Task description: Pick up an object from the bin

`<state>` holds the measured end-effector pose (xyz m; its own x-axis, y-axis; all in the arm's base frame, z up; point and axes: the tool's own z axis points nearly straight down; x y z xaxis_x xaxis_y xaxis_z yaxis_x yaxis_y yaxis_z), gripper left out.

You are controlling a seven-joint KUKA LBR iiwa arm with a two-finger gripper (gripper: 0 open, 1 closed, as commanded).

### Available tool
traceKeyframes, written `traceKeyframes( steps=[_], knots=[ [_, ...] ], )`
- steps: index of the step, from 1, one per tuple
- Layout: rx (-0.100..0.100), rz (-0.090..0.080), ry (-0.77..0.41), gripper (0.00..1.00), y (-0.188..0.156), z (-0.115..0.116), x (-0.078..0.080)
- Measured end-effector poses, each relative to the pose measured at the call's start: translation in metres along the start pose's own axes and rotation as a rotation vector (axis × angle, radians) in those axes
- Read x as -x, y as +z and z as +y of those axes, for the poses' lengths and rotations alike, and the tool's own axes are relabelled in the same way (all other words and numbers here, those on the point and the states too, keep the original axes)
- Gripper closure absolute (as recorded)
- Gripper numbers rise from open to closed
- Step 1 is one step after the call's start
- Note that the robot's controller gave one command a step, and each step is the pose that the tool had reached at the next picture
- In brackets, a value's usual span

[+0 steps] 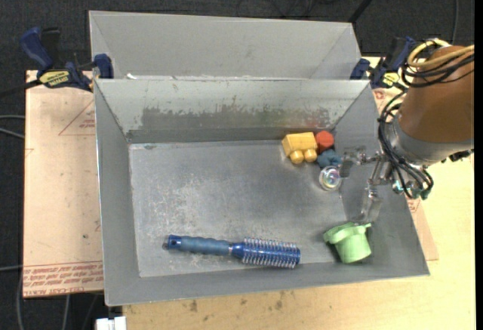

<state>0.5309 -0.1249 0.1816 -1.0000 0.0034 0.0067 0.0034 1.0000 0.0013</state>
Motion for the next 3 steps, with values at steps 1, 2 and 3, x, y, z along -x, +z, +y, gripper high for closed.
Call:
traceKeyframes(
  steps=[1, 2, 3],
  knots=[
    [-0.004, -0.017, -0.115, 0.0, 0.071, -0.026, -0.02],
    [-0.011, -0.028, -0.402, 0.0, 0.094, -0.029, -0.028],
    [-0.011, -0.031, -0.405, 1.0, 0.092, -0.028, -0.026]
  ],
)
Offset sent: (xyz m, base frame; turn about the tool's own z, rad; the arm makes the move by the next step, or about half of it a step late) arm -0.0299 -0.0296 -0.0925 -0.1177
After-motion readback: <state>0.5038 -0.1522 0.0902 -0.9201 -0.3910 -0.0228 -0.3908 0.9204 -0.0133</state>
